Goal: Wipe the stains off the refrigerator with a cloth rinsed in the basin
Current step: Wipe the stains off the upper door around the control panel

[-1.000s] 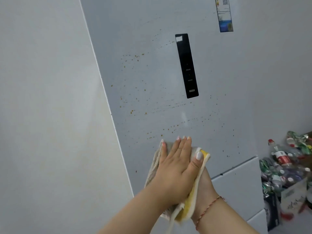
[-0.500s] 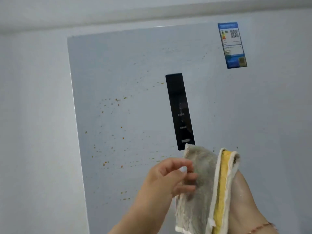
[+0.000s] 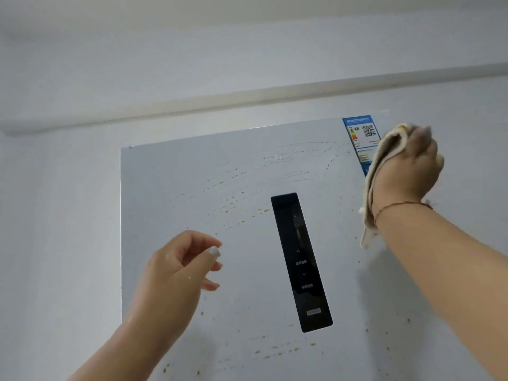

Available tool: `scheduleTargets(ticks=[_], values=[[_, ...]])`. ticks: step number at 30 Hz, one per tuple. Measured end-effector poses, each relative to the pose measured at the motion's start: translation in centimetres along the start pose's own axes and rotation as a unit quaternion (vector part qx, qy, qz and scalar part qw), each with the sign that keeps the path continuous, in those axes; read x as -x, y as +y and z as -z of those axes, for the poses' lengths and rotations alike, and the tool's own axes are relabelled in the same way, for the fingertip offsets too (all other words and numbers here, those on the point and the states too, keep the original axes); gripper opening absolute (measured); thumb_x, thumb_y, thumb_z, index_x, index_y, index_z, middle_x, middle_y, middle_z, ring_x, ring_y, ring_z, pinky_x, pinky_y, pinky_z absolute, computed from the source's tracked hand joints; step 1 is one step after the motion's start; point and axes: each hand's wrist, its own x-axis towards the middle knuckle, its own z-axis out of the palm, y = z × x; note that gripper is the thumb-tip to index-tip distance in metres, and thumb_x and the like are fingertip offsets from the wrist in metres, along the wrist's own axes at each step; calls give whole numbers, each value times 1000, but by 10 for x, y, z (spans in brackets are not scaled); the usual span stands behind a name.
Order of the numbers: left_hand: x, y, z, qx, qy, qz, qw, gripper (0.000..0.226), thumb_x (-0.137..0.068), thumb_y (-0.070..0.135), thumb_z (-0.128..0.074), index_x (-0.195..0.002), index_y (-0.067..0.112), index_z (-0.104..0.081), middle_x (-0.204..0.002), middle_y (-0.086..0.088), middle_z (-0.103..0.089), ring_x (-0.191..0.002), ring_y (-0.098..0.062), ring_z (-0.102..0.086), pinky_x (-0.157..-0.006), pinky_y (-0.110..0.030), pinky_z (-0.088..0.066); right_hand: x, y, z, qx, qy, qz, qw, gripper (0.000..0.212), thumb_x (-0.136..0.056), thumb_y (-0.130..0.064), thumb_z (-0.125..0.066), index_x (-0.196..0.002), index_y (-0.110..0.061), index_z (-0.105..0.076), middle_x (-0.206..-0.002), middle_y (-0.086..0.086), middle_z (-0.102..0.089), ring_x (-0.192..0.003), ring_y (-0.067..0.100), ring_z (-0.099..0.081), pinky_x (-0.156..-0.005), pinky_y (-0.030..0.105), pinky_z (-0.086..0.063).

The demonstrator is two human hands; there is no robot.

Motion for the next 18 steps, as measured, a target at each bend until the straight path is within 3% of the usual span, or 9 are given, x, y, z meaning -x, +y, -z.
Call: scheduleTargets(ticks=[3, 7, 9, 14, 18], values=[[-22, 3, -1, -17, 17, -20, 1000, 10, -79, 28, -63, -77, 34, -70, -76, 5, -70, -70, -11, -68, -73, -48, -58, -10, -19, -32, 177, -37, 82, 980, 46, -98, -49, -28, -122, -19, -54, -123, 15, -51, -117, 32, -48, -94, 39, -36], [-42, -4, -2, -54, 27, -25, 998, 22, -88, 18, -62, -77, 36, -69, -76, 7, -70, -63, -14, -68, -76, -52, -56, -7, 10, -50, 351, -163, 160, 908, 52, -96, -52, -23, -144, -34, -32, -142, 5, -41, -129, 30, -36, -106, 50, -25], [-46, -7, 1, -59, 31, -35, 997, 17, -86, 22, -64, -77, 36, -68, -75, 7, -70, -60, -15, -68, -76, -51, -56, -2, 24, -55, 378, -180, 199, 886, 60, -95, -53, -18, -150, -28, -18, -152, 4, -30, -138, 27, -26, -113, 53, -15], [-56, -16, 14, -91, 47, -55, 993, 20, -89, 15, -59, -76, 28, -69, -73, 6, -69, -54, -18, -66, -67, -42, -56, 2, 30, -58, 384, -249, 151, 876, 60, -98, -45, -7, -152, -20, -4, -160, -1, -4, -147, 17, 2, -118, 44, 6], [-61, -18, 28, -115, 55, -82, 988, 19, -89, 14, -58, -77, 25, -67, -75, 3, -68, -62, -14, -65, -48, -14, -45, 30, 12, -76, 419, -263, 148, 856, 59, -99, -40, -12, -152, -18, 0, -160, 0, 2, -147, 21, 7, -118, 46, 8]])
